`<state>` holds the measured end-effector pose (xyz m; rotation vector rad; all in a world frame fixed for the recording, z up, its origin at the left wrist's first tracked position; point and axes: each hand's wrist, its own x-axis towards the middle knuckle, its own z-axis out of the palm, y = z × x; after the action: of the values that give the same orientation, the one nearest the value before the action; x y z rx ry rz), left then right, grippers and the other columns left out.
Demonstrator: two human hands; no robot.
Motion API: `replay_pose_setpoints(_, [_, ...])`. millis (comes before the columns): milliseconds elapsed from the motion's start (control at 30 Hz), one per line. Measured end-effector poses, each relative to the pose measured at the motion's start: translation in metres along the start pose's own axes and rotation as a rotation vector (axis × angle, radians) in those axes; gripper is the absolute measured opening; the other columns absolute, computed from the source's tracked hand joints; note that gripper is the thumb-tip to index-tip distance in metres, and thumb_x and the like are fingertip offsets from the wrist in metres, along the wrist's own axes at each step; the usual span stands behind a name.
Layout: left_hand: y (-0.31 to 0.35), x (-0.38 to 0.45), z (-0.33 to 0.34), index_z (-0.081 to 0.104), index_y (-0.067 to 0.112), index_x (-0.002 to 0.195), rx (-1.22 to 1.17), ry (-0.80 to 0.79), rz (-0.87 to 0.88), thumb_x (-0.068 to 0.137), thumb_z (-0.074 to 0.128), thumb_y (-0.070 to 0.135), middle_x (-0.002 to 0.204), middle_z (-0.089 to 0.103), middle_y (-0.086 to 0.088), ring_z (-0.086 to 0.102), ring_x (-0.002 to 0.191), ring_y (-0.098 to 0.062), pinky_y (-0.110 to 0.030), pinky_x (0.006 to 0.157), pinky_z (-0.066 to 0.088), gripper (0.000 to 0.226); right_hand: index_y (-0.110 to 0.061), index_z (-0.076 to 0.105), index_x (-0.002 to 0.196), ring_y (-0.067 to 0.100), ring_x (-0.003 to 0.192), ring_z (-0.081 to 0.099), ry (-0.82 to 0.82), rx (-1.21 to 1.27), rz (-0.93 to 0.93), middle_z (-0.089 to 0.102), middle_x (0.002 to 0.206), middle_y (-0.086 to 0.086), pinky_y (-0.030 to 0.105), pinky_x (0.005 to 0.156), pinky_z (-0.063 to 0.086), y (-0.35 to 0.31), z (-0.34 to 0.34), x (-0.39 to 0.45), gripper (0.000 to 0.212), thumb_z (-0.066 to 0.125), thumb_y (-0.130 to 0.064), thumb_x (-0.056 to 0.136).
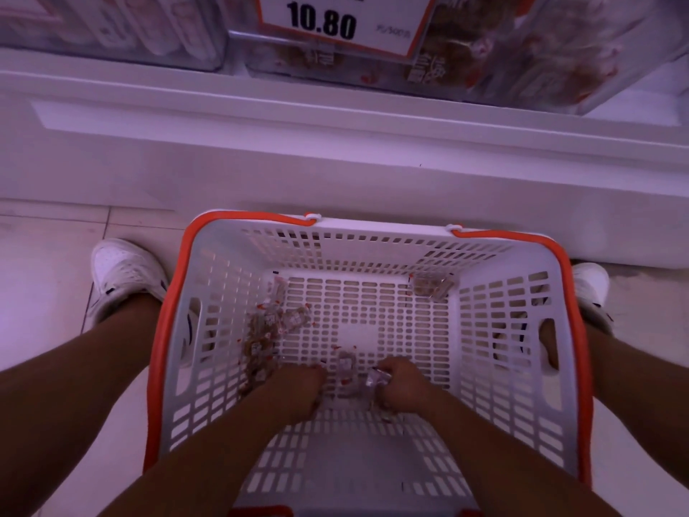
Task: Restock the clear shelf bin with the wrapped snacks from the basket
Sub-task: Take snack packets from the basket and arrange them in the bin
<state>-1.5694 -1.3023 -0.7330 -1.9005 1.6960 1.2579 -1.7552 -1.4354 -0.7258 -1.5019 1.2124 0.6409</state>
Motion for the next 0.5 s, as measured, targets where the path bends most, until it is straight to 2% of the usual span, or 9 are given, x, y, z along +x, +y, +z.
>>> replay_pose_setpoints(33, [0.001, -0.002, -0.004, 0.053, 0.015, 0.122, -0.091, 0.009, -0.009, 0.092, 0.052, 0.026, 0.114, 0.067, -0.01, 0.064, 0.105, -0.032, -0.036, 0.086, 0.05, 0.032, -0.007, 0.068, 0.096, 0.026, 0.065, 0.066, -0.035, 0.088, 0.027, 0.067, 0.085, 0.017, 0.026, 0.053, 0.049, -0.003, -0.007, -0.004, 0.014, 0.065, -0.002, 0.083])
replay_pose_setpoints(100, [0.005, -0.008, -0.024, 0.055, 0.021, 0.114, -0.388, 0.079, -0.099, 0.09, 0.057, 0.025, 0.104, 0.068, -0.004, 0.067, 0.094, -0.028, -0.033, 0.079, 0.053, 0.024, -0.008, 0.065, 0.082, 0.034, 0.07, 0.065, -0.125, 0.301, 0.052, 0.069, 0.085, 0.025, 0.033, 0.054, 0.05, -0.013, -0.027, -0.016, 0.02, 0.062, 0.012, 0.08])
replay_pose_setpoints(133, [0.008, -0.009, -0.041, 0.057, 0.02, 0.112, -0.593, 0.121, -0.128, 0.088, 0.063, 0.021, 0.1, 0.069, -0.006, 0.069, 0.087, -0.028, -0.034, 0.075, 0.056, 0.025, -0.008, 0.064, 0.077, 0.036, 0.074, 0.063, -0.157, 0.394, 0.038, 0.069, 0.084, 0.025, 0.036, 0.057, 0.049, -0.021, -0.041, -0.023, 0.023, 0.063, 0.015, 0.08])
replay_pose_setpoints(200, [0.012, -0.013, -0.088, 0.061, 0.01, 0.11, -0.919, 0.221, -0.113, 0.083, 0.074, 0.005, 0.094, 0.072, -0.018, 0.073, 0.074, -0.032, -0.042, 0.066, 0.062, 0.03, -0.009, 0.065, 0.079, 0.03, 0.072, 0.06, -0.185, 0.458, -0.038, 0.069, 0.079, 0.018, 0.036, 0.062, 0.05, -0.041, -0.077, -0.04, 0.02, 0.066, 0.01, 0.085])
replay_pose_setpoints(300, [0.021, -0.037, -0.165, 0.063, 0.013, 0.104, -1.155, 0.35, -0.079, 0.082, 0.078, 0.005, 0.087, 0.071, -0.018, 0.072, 0.066, -0.029, -0.04, 0.059, 0.061, 0.028, -0.008, 0.06, 0.089, 0.027, 0.069, 0.06, -0.16, 0.445, -0.207, 0.064, 0.081, 0.017, 0.039, 0.065, 0.057, -0.086, -0.137, -0.081, 0.013, 0.065, 0.005, 0.089])
replay_pose_setpoints(367, [0.036, -0.063, -0.207, 0.061, 0.013, 0.104, -1.251, 0.413, -0.031, 0.083, 0.078, 0.006, 0.081, 0.069, -0.014, 0.069, 0.064, -0.026, -0.038, 0.06, 0.06, 0.028, 0.001, 0.06, 0.097, 0.024, 0.067, 0.06, -0.155, 0.404, -0.305, 0.062, 0.084, 0.02, 0.038, 0.064, 0.057, -0.116, -0.172, -0.119, 0.008, 0.064, 0.002, 0.09])
replay_pose_setpoints(433, [0.055, -0.095, -0.238, 0.061, 0.012, 0.1, -1.309, 0.489, 0.032, 0.084, 0.077, 0.005, 0.075, 0.069, -0.01, 0.066, 0.063, -0.024, -0.035, 0.059, 0.059, 0.023, 0.011, 0.057, 0.108, 0.024, 0.067, 0.059, -0.156, 0.364, -0.392, 0.059, 0.089, 0.022, 0.036, 0.062, 0.054, -0.138, -0.196, -0.159, 0.023, 0.064, 0.0, 0.09])
replay_pose_setpoints(500, [0.077, -0.131, -0.263, 0.063, 0.013, 0.094, -1.402, 0.556, 0.098, 0.083, 0.077, 0.005, 0.071, 0.07, -0.004, 0.065, 0.06, -0.019, -0.032, 0.057, 0.056, 0.018, 0.009, 0.06, 0.107, 0.024, 0.068, 0.059, -0.17, 0.364, -0.487, 0.059, 0.088, 0.021, 0.035, 0.063, 0.051, -0.154, -0.209, -0.202, 0.022, 0.066, 0.001, 0.087])
